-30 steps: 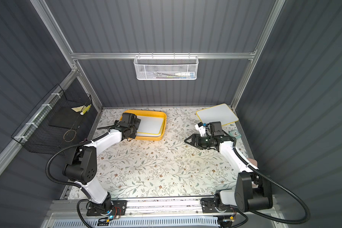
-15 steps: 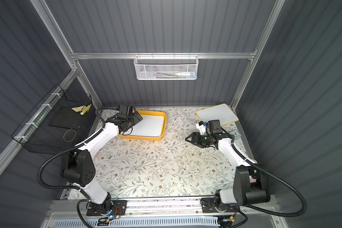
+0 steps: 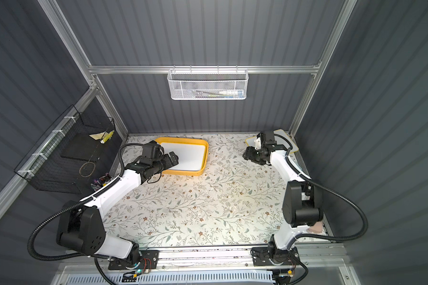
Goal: Put the whiteboard into the storage box
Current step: Place the whiteboard in the storage box.
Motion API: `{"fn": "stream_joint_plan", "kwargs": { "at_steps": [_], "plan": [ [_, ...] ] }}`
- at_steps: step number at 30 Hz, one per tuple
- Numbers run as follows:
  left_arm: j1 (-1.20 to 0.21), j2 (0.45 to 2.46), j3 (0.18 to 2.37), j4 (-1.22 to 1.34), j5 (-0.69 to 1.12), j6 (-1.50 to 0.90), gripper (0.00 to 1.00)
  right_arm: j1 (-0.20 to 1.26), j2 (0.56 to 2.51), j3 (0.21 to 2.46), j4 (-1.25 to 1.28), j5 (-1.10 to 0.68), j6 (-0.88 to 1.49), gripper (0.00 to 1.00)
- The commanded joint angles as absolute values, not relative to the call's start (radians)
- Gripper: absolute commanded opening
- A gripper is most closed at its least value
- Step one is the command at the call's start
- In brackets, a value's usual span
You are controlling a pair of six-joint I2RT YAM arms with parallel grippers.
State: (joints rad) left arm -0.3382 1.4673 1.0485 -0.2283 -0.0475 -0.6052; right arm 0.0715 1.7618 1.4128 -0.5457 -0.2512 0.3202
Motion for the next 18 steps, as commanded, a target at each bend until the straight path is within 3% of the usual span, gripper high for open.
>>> {"fn": "stream_joint_plan", "kwargs": {
  "at_steps": [1, 5, 18],
  "plan": [
    [-0.347, 1.421, 0.953, -0.123, 0.064, -0.573, 1.00, 0.054, 1.863, 1.513, -0.664, -0.103, 0.268, 0.65],
    [-0.349, 1.359, 0.848, -0.078, 0.061, -0.591, 1.00, 0.048, 1.966, 1.615, -0.717, -0.014, 0.233, 0.66],
    [-0.350, 1.321, 0.798, -0.131, -0.007, -0.550, 1.00, 0.017, 2.184, 1.835, -0.824, -0.027, 0.182, 0.67]
  ]
}}
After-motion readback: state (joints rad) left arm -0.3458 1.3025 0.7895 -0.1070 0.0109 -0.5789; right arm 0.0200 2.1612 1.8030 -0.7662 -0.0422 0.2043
